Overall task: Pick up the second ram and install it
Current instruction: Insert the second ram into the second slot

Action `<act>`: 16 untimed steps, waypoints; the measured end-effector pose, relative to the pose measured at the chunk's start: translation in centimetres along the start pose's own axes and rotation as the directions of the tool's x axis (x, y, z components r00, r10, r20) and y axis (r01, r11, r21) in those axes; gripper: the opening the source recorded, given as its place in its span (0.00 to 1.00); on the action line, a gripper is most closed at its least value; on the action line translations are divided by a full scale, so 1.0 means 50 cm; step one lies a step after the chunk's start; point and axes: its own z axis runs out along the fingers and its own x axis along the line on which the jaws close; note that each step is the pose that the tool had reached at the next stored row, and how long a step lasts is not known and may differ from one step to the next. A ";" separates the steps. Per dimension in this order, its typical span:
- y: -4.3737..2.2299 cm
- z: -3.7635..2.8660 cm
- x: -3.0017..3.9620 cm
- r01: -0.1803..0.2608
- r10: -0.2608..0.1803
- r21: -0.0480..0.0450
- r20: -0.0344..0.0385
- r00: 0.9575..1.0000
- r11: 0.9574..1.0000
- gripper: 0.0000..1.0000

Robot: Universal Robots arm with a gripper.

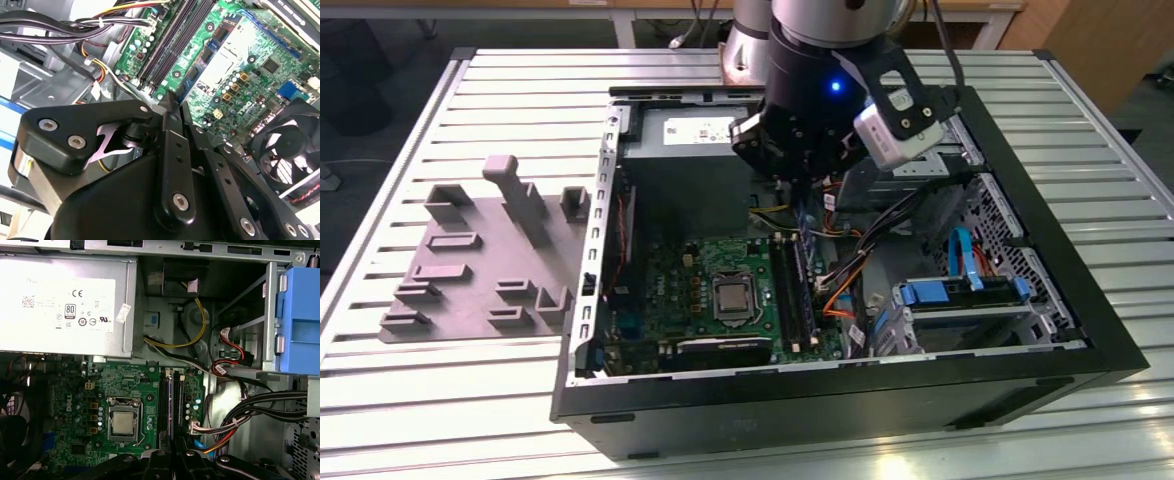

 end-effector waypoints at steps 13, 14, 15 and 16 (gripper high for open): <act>-0.007 0.052 0.000 -0.010 0.010 0.000 0.000 1.000 1.000 0.14; -0.008 0.054 0.001 -0.017 0.017 0.000 0.000 1.000 1.000 0.14; -0.008 0.055 0.001 -0.025 0.025 0.000 0.000 1.000 1.000 0.14; -0.010 0.056 0.001 -0.032 0.032 0.001 0.000 0.999 0.999 0.14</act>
